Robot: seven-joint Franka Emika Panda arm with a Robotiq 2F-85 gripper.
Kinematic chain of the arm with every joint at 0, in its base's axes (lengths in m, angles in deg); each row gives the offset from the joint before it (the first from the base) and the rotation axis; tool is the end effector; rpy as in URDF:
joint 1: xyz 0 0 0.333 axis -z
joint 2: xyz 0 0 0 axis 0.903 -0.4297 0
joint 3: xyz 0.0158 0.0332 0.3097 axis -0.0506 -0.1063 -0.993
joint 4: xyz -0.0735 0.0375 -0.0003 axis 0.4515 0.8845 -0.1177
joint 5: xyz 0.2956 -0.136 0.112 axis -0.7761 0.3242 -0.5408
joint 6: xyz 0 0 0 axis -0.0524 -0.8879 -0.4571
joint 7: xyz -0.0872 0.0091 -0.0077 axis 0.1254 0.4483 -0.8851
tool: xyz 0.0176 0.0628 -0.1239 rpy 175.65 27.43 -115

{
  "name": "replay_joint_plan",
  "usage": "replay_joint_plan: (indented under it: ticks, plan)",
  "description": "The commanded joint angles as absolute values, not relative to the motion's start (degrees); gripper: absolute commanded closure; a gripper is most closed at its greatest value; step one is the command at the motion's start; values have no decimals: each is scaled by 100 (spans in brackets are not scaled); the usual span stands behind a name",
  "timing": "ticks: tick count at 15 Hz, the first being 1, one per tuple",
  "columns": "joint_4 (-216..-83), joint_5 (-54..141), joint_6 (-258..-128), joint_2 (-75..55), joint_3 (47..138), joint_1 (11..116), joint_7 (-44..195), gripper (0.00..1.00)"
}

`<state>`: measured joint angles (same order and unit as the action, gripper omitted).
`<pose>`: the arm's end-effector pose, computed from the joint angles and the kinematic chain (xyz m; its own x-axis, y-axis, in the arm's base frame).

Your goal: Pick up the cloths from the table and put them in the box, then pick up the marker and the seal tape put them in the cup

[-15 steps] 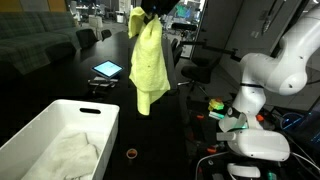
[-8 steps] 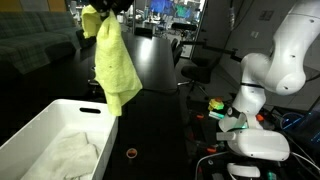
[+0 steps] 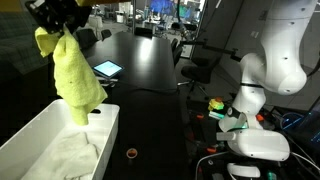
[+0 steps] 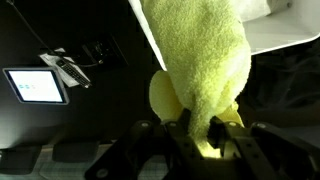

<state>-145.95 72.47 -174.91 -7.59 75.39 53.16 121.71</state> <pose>0.5901 0.2028 0.5171 0.8528 -0.2123 0.4772 -0.3143 -0.9383 0.1443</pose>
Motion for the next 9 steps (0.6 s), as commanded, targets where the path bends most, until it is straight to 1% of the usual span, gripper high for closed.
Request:
replay_joint_plan:
  ticks: [1,9]
  plan:
    - [-13830,7176,-17503,-1551,7875,4994,11711,97]
    - [-13203,6887,-17684,-2643,8426,4629,11327,97]
